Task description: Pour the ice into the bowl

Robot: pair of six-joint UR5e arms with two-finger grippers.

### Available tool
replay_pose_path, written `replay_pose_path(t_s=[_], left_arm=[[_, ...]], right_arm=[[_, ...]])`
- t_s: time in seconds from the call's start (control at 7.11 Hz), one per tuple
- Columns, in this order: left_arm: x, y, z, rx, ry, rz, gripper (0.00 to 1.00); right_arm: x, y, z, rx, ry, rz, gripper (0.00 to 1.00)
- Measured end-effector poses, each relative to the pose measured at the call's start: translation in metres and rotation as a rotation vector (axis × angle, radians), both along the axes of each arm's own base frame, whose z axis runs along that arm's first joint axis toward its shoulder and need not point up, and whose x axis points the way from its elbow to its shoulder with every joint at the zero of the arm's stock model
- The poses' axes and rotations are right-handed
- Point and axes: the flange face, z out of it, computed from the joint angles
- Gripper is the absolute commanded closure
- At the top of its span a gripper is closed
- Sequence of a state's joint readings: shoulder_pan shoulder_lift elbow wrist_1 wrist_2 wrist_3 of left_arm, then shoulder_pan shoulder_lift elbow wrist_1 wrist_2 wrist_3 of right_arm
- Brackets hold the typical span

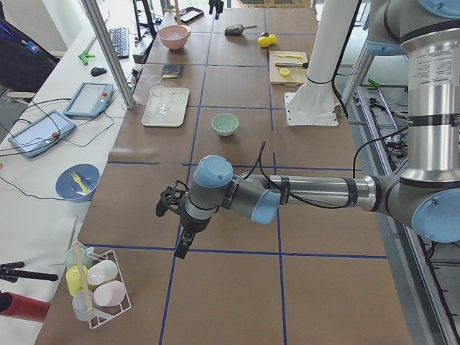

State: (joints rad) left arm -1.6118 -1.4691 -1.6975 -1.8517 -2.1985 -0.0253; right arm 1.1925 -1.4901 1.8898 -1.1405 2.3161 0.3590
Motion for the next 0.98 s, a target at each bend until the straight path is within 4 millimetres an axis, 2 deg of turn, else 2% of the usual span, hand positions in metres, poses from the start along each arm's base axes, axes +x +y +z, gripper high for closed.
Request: replay_pose_path(t_s=[0.14, 0.28, 0.56, 0.7, 0.98], left_arm=[[-0.003, 0.006, 0.006, -0.086, 0.050, -0.002, 0.00], [-0.004, 0.011, 0.003, -0.139, 0.083, -0.003, 0.00], [-0.002, 0.014, -0.010, -0.174, 0.115, 0.001, 0.00], [0.000, 0.014, -0.013, -0.181, 0.129, 0.004, 0.00], [0.001, 0.013, -0.016, -0.178, 0.139, 0.007, 0.00]], right_arm=[[-0.037, 0.003, -0.031, -0.022, -0.045, -0.019, 0.00], [-0.081, 0.007, -0.066, -0.045, -0.085, -0.037, 0.00], [-0.194, 0.030, -0.142, -0.102, -0.104, -0.039, 0.00], [-0.249, 0.045, -0.187, -0.132, -0.075, -0.021, 0.00], [-0.343, 0.066, -0.261, -0.189, -0.040, 0.043, 0.02]])
